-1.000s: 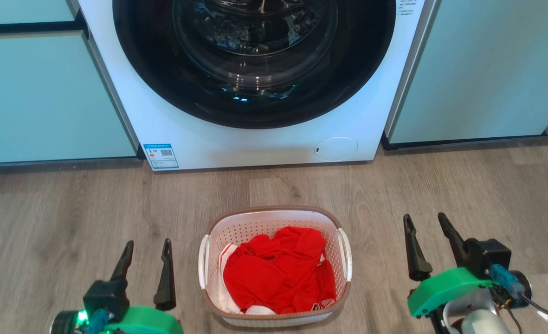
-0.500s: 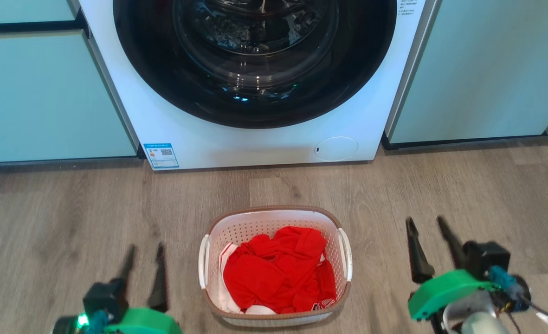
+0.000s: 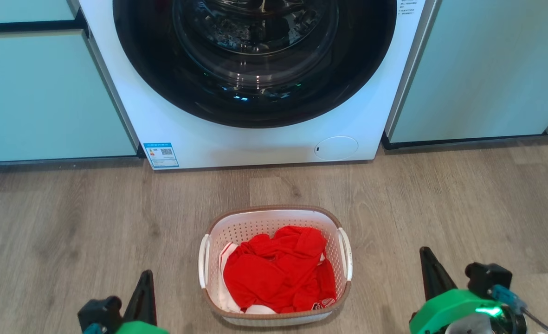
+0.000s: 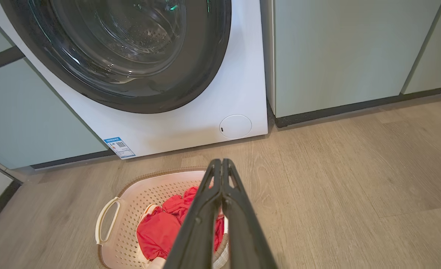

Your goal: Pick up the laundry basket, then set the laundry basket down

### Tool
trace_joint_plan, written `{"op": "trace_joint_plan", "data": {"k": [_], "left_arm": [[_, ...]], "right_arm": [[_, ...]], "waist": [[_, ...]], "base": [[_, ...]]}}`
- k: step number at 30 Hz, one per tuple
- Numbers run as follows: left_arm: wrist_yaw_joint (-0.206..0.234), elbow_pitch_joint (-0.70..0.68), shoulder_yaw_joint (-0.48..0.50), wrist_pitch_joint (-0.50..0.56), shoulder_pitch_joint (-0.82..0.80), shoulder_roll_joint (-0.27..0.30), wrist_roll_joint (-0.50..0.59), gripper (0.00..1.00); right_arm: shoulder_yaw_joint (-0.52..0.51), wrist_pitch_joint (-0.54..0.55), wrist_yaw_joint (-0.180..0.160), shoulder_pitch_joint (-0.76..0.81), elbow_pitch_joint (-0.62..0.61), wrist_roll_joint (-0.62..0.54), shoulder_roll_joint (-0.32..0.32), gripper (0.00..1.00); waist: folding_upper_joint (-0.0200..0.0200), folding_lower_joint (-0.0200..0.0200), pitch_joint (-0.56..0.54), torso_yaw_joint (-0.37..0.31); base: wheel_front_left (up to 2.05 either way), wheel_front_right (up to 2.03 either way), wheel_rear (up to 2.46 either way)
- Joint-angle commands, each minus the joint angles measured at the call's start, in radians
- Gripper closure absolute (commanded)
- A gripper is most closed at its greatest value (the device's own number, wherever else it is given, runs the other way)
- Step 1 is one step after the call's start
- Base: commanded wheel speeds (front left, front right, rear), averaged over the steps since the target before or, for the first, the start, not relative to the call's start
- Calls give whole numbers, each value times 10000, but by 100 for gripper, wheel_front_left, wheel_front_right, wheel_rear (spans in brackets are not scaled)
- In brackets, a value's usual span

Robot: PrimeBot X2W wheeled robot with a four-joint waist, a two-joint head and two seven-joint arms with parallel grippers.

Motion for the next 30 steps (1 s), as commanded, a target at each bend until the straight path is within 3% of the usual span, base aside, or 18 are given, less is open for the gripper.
{"op": "trace_joint_plan", "data": {"k": [1, 30], "left_arm": [[-59, -248, 166, 34, -473, 39, -296, 100], [-444, -106, 688, 778, -1080, 76, -3565, 100]], "right_arm": [[-105, 47, 3, -441, -332, 309, -95, 100], [-484, 740, 9, -685, -498, 3478, -215, 100]], "waist": [[0, 0, 4, 1], [0, 0, 70, 27]], "base": [[0, 0, 0], [0, 0, 0]]}}
